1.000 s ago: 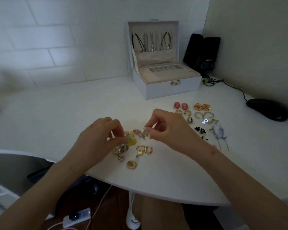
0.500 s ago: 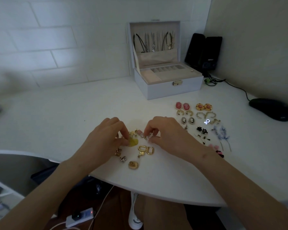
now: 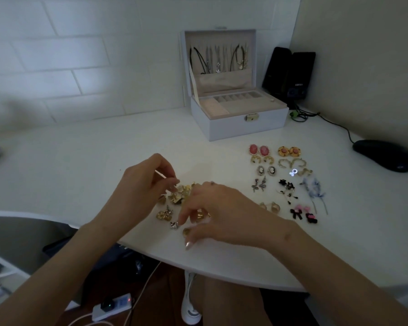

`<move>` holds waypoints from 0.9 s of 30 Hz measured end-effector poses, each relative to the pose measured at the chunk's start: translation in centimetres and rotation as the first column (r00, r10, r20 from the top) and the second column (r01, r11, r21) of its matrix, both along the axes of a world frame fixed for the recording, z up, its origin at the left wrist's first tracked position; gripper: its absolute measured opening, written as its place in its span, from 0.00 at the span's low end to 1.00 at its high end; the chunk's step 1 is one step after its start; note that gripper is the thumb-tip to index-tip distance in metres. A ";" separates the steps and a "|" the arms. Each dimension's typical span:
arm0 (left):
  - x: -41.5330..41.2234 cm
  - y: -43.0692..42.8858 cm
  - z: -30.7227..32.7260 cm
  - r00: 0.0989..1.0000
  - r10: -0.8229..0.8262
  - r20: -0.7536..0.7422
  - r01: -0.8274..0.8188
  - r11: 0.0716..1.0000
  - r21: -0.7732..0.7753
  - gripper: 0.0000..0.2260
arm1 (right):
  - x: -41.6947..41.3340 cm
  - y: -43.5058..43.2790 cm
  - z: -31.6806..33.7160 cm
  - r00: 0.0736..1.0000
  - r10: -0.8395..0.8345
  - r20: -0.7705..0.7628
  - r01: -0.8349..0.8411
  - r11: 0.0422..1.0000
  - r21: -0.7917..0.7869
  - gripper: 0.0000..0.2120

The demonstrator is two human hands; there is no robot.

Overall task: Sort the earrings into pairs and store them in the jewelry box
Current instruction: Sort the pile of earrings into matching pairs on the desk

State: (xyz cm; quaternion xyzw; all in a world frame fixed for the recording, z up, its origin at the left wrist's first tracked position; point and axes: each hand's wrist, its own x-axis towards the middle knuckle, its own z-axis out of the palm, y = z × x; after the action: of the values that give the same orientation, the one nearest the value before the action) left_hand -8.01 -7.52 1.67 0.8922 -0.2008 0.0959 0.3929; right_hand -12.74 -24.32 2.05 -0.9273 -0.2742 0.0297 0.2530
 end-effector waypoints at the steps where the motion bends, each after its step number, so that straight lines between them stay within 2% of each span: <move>1: 0.0 0.0 0.0 1.000 -0.004 0.004 0.004 1.000 -0.003 0.04 | 0.0 0.2 -0.1 1.000 0.001 0.001 -0.001 1.000 -0.021 0.11; 5: -0.1 -0.1 0.1 1.000 -0.024 0.019 0.024 1.000 0.008 0.03 | -0.1 0.1 -0.2 0.999 0.005 -0.037 -0.005 1.000 0.000 0.08; 11: -0.2 -0.4 0.2 1.000 -0.020 0.015 0.020 1.000 0.013 0.04 | -0.4 0.2 -0.7 0.995 0.044 0.090 -0.043 0.999 -0.009 0.06; 16: -0.4 -0.9 0.2 0.999 -0.029 0.041 0.028 0.999 0.031 0.05 | -0.7 -0.4 -0.8 0.993 -0.017 0.114 -0.009 0.974 0.227 0.06; 19: -1.0 -1.7 0.5 0.998 -0.064 -0.001 0.064 0.998 -0.010 0.06 | -1.1 -1.6 -0.5 0.994 -0.098 0.038 0.076 0.919 0.387 0.08; 22: -1.6 -2.7 0.7 0.993 -0.107 -0.053 0.106 0.994 -0.021 0.06 | -1.5 -3.4 -0.3 0.980 -0.191 -0.060 0.197 0.857 0.476 0.09; 27: -2.4 -4.8 0.7 0.975 -0.191 -0.113 0.192 0.981 0.001 0.06 | -2.7 -6.2 0.1 0.920 -0.256 -0.297 0.388 0.697 0.603 0.09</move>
State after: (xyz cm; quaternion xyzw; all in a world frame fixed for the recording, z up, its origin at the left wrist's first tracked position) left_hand -10.44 -12.31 2.36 0.8750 -0.2638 0.0059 0.4058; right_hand -15.44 -30.57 2.12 -0.8070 -0.0745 -0.0241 0.5853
